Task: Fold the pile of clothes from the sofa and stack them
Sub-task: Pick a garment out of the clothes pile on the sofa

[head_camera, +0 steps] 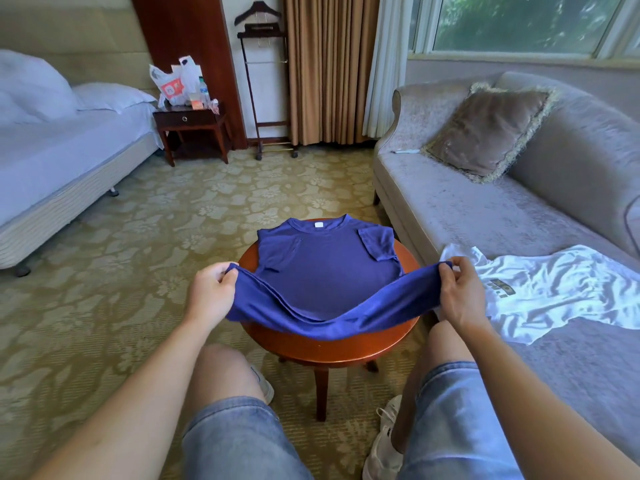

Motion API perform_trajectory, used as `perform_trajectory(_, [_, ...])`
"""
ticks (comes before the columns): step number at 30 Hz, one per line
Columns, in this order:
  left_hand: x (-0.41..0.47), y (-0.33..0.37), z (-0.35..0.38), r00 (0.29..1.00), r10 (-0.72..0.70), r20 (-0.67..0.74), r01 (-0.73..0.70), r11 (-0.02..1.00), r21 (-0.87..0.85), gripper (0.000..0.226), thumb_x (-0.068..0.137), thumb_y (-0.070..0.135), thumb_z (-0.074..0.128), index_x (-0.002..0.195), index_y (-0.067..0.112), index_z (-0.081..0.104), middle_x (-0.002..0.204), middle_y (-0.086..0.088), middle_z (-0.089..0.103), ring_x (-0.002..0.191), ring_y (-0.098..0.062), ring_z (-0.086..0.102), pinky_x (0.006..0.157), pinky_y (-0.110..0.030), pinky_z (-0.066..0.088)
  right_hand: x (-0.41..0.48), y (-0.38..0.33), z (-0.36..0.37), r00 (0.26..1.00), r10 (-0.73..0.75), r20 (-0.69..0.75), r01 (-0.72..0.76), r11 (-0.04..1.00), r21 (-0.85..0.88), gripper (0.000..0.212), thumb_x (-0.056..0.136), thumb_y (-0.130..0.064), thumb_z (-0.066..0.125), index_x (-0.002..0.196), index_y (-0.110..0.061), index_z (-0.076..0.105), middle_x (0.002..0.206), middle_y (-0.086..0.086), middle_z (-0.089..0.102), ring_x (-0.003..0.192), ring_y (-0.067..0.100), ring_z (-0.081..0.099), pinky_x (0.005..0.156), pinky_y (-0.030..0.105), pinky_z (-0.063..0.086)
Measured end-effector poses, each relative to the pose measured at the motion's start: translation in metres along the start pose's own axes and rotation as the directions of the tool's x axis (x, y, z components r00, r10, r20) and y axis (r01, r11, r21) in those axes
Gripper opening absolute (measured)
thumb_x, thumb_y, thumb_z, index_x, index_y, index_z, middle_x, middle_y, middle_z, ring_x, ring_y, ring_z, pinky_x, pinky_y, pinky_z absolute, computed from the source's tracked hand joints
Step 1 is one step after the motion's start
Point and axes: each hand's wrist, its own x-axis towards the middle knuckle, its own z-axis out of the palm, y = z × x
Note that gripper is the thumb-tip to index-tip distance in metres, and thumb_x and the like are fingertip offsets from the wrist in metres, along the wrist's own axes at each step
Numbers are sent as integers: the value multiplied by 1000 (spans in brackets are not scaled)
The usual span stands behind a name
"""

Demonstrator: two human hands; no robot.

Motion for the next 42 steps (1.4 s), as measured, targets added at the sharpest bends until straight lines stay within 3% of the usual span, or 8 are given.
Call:
perform_trajectory(17, [-30, 10, -26, 990, -24, 138, 8, 993, 117, 22, 96, 8, 53, 109, 4, 71, 114, -10, 69, 102, -19, 60, 82, -23, 38, -2, -7, -42, 993, 59, 107, -34, 975, -219, 23, 97, -13, 48, 109, 1, 60, 115, 25, 62, 109, 40, 55, 84, 36, 37])
perform_trajectory(23, [-11, 2, -12, 995, -91, -52, 93, 995, 41, 22, 97, 11, 51, 107, 6, 70, 106, -8, 69, 103, -28, 61, 79, -26, 38, 20, 1, -34, 983, 181, -12, -181, 974, -138, 26, 98, -15, 46, 116, -1, 58, 118, 24, 61, 111, 39, 54, 90, 37, 39])
perform_trajectory(27, [21, -1, 10, 965, -219, -147, 206, 973, -99, 21, 97, 13, 51, 106, 8, 69, 98, -8, 69, 93, -32, 64, 84, -34, 49, 50, 7, -9, 979, 200, -38, -203, 969, -141, 15, 95, -14, 47, 94, -5, 59, 95, 20, 62, 102, 40, 57, 77, 35, 36])
perform_trajectory(30, [53, 7, 30, 918, -359, -169, 302, 908, -290, 16, 99, 14, 50, 103, 16, 64, 83, -5, 60, 65, -18, 57, 66, -35, 57, 77, 1, 12, 975, 213, -64, -220, 966, -138, 21, 95, -12, 48, 103, 1, 62, 103, 21, 65, 104, 37, 57, 81, 34, 38])
perform_trajectory(33, [93, 13, 49, 895, -412, -173, 325, 866, -379, 21, 100, 15, 49, 114, 10, 65, 102, -4, 55, 79, -17, 55, 56, -26, 54, 112, -5, 32, 970, 232, -73, -241, 959, -147, 25, 97, -17, 48, 114, -4, 61, 114, 17, 65, 111, 34, 56, 90, 33, 39])
perform_trajectory(36, [133, 19, 66, 879, -433, -200, 337, 860, -383, 23, 100, 14, 49, 116, 7, 64, 101, -3, 53, 85, -19, 52, 47, -19, 54, 156, -4, 52, 969, 234, -78, -242, 963, -117, 19, 95, -23, 48, 106, -13, 60, 101, 17, 68, 94, 28, 66, 88, 37, 47])
perform_trajectory(39, [173, 17, 86, 862, -460, -211, 366, 854, -369, 23, 100, 14, 49, 116, 8, 64, 99, -3, 53, 64, -9, 56, 49, -19, 53, 197, 4, 76, 966, 256, -37, -258, 961, -95, 10, 92, -21, 49, 98, -15, 54, 80, 14, 64, 44, 2, 59, 60, 31, 50])
perform_trajectory(42, [206, 8, 107, 847, -492, -201, 407, 844, -350, 20, 99, 13, 50, 110, 11, 66, 85, -1, 56, 40, -4, 56, 60, -28, 56, 228, 9, 105, 963, 268, 25, -266, 962, -56, 9, 87, -20, 54, 95, -16, 52, 94, 15, 65, 53, 16, 66, 61, 39, 54])
